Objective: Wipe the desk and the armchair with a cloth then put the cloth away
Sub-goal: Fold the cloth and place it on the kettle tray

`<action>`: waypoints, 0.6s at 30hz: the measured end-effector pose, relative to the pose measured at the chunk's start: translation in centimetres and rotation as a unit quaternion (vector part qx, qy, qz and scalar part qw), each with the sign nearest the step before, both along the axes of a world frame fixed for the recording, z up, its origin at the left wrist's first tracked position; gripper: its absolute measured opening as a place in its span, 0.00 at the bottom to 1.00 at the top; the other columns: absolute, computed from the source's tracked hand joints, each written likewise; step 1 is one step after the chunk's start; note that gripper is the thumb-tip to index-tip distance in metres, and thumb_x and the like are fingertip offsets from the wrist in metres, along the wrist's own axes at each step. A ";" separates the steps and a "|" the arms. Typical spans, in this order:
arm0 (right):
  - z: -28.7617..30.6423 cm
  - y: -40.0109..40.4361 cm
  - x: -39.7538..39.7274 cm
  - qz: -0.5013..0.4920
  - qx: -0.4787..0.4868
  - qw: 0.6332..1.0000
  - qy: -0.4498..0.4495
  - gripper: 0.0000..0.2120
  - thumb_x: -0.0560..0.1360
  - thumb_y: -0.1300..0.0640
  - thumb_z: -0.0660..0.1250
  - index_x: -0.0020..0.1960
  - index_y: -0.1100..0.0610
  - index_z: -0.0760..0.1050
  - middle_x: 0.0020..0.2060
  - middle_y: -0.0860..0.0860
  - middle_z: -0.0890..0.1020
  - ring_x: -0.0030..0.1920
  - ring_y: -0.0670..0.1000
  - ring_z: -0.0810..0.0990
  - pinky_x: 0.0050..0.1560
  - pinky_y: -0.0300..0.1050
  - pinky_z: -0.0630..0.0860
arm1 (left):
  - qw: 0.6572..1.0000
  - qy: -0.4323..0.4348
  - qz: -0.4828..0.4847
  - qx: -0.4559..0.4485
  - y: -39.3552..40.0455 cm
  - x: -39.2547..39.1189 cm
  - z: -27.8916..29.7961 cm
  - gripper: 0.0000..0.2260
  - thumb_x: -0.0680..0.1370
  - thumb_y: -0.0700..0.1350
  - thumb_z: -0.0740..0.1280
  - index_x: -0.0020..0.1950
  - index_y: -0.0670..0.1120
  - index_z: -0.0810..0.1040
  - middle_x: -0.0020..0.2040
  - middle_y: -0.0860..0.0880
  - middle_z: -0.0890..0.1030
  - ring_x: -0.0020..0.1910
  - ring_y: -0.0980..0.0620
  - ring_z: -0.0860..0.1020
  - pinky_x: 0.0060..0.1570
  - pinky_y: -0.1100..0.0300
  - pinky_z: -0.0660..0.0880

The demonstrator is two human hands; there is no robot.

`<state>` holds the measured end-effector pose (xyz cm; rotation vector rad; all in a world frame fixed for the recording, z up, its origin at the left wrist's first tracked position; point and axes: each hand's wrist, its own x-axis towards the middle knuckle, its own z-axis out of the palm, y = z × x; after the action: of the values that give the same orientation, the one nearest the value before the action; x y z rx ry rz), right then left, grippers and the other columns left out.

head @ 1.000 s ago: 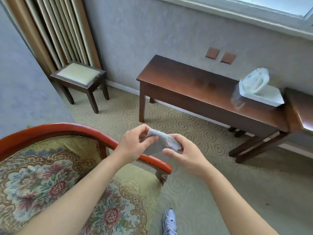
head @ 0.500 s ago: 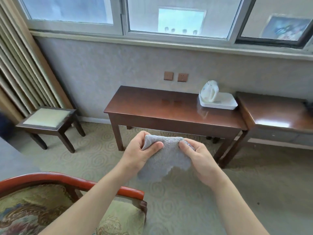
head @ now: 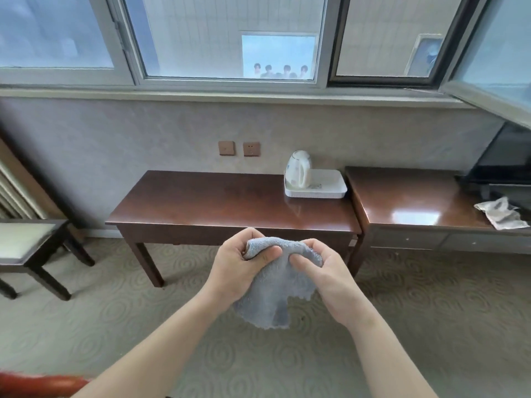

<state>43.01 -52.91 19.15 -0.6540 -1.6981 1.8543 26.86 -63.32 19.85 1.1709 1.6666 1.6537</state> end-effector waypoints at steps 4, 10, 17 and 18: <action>0.5 4.9 1.9 -0.067 0.031 0.997 0.018 0.03 0.76 0.58 0.71 0.48 0.56 0.79 0.40 0.51 0.82 0.42 0.47 0.79 0.44 0.41 0.76 | 1.000 0.020 -0.012 0.002 4.9 1.7 0.2 0.02 0.74 0.53 0.72 0.43 0.57 0.81 0.37 0.57 0.81 0.37 0.58 0.77 0.41 0.63 0.74; 1.1 12.2 1.4 -0.133 0.082 0.988 0.004 0.06 0.81 0.63 0.64 0.51 0.57 0.79 0.40 0.48 0.82 0.43 0.44 0.79 0.47 0.37 0.76 | 0.995 -0.008 -0.096 -0.009 11.4 0.9 0.1 0.22 0.82 0.39 0.66 0.66 0.65 0.68 0.49 0.40 0.84 0.48 0.33 0.80 0.55 0.41 0.78; 0.9 21.5 -1.2 -0.231 0.119 0.965 -0.031 0.06 0.80 0.60 0.66 0.53 0.50 0.76 0.48 0.52 0.82 0.47 0.46 0.78 0.53 0.46 0.76 | 0.986 0.137 -0.096 0.024 21.6 -2.8 -1.3 0.17 0.83 0.38 0.63 0.51 0.63 0.69 0.42 0.51 0.79 0.36 0.56 0.74 0.38 0.61 0.71; 0.8 22.9 -1.7 -0.253 0.129 0.958 -0.038 0.08 0.80 0.59 0.66 0.53 0.47 0.74 0.47 0.52 0.80 0.44 0.46 0.77 0.50 0.46 0.76 | 0.981 0.163 -0.099 0.034 23.6 -3.5 -1.6 0.17 0.82 0.36 0.62 0.49 0.60 0.73 0.42 0.54 0.77 0.38 0.58 0.74 0.41 0.64 0.70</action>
<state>41.35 -29.96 19.95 -0.9526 -1.5922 1.2430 23.33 -39.75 18.28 1.6593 1.6253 1.4646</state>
